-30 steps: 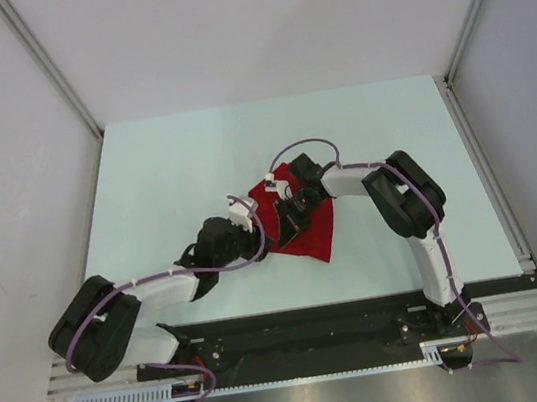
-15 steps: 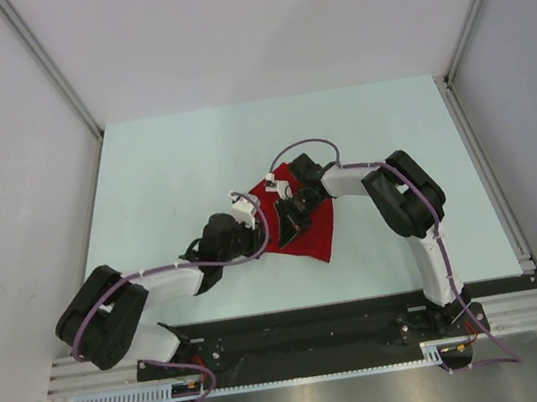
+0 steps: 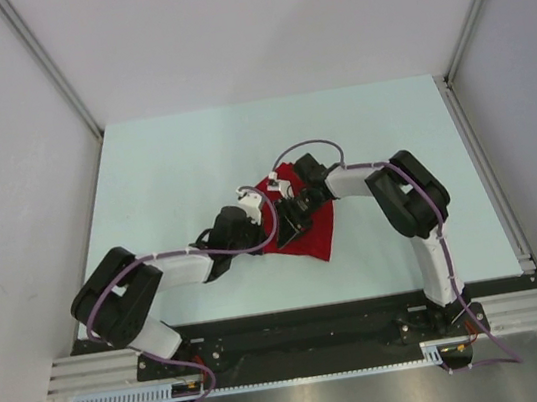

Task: Fold the napkin, place the utensils inside, and roll it up
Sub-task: Roll the napkin with the utensil

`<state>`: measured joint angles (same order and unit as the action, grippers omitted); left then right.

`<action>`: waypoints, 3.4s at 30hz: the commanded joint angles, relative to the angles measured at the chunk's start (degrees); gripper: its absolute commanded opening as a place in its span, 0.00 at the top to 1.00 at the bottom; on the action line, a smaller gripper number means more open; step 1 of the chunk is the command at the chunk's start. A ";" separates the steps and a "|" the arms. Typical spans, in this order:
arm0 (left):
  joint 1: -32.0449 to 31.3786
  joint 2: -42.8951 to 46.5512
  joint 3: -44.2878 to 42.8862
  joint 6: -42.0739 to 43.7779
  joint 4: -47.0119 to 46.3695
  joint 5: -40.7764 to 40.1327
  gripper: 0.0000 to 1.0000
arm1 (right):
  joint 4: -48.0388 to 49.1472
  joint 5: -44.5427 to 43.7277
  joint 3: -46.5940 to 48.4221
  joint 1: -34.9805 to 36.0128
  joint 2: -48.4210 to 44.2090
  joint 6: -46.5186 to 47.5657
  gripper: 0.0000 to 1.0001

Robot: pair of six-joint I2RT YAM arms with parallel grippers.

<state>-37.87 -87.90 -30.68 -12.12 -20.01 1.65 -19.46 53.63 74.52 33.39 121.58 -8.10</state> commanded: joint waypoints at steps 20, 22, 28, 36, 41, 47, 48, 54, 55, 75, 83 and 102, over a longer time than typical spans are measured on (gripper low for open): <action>8.25 -7.46 -4.13 -5.02 7.09 11.09 1.00 | 22.97 -55.34 -33.39 14.24 -40.45 7.21 0.30; 8.60 -7.73 -4.39 -5.11 7.53 11.62 1.00 | 23.42 -61.16 -33.56 18.37 -40.72 9.40 0.31; 9.30 -8.60 -4.57 -5.46 7.79 12.23 1.00 | 27.46 -78.92 -34.79 27.68 -42.48 14.06 0.31; 10.62 -9.04 -4.74 -6.16 7.62 14.25 1.00 | 25.70 -80.70 -34.88 31.57 -40.46 14.43 0.35; 10.88 -9.04 -4.92 -6.25 7.79 14.43 1.00 | 24.65 -79.91 -34.71 30.60 -37.03 12.24 0.43; 10.97 -9.13 -5.27 -6.16 7.97 14.52 1.00 | 23.33 -76.31 -34.36 28.23 -35.27 11.18 0.50; 10.97 -9.13 -5.27 -6.16 7.88 14.43 1.00 | 23.16 -75.34 -34.18 27.35 -35.10 10.83 0.50; 10.97 -9.13 -5.10 -5.90 7.53 14.78 1.00 | 21.14 -65.62 -33.30 22.52 -34.66 10.56 0.60; 10.97 -9.05 -5.10 -5.81 7.44 14.79 1.00 | 20.35 -64.01 -32.87 21.03 -34.48 10.56 0.64; 11.06 2.89 -6.94 -10.91 6.65 10.05 0.33 | 7.69 -31.57 -21.36 6.08 -20.95 9.68 1.00; 11.06 12.13 1.83 -11.61 3.58 2.92 0.19 | 4.17 -29.46 -16.43 4.32 -16.20 8.63 1.00; 11.06 7.66 3.96 -9.50 0.06 4.86 0.25 | 0.48 -24.36 -12.91 -0.16 -8.73 8.36 1.00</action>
<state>-27.18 -77.25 -24.97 -22.00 -19.14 7.79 -17.02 34.11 62.85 33.04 108.53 -1.04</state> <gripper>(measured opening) 0.775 0.039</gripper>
